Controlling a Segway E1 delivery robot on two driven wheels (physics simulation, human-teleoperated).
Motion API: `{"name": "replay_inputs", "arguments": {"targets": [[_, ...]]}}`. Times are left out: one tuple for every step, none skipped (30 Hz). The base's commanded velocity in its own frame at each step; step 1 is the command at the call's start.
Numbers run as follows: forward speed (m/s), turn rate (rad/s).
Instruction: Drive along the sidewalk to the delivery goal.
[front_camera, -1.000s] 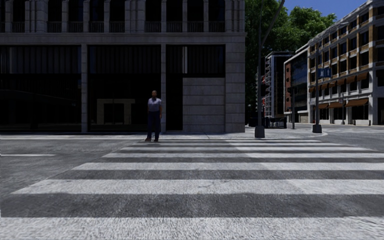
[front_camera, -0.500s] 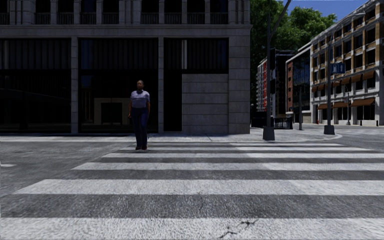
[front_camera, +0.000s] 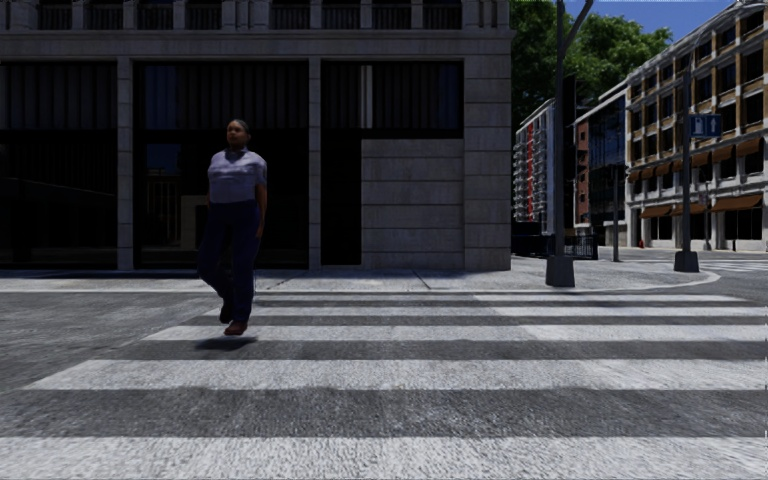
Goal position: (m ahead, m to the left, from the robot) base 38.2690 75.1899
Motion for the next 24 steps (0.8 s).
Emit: {"name": "replay_inputs", "arguments": {"targets": [[2.0,0.0],[2.0,0.0],[2.0,0.0],[2.0,0.0],[2.0,0.0],[2.0,0.0],[2.0,0.0],[2.0,0.0],[2.0,0.0],[2.0,0.0],[2.0,0.0],[2.0,0.0],[2.0,0.0],[2.0,0.0],[2.0,0.0],[2.0,0.0],[2.0,0.0],[2.0,0.0],[2.0,0.0],[2.0,0.0],[2.0,0.0],[2.0,0.0],[2.0,0.0],[2.0,0.0]]}}
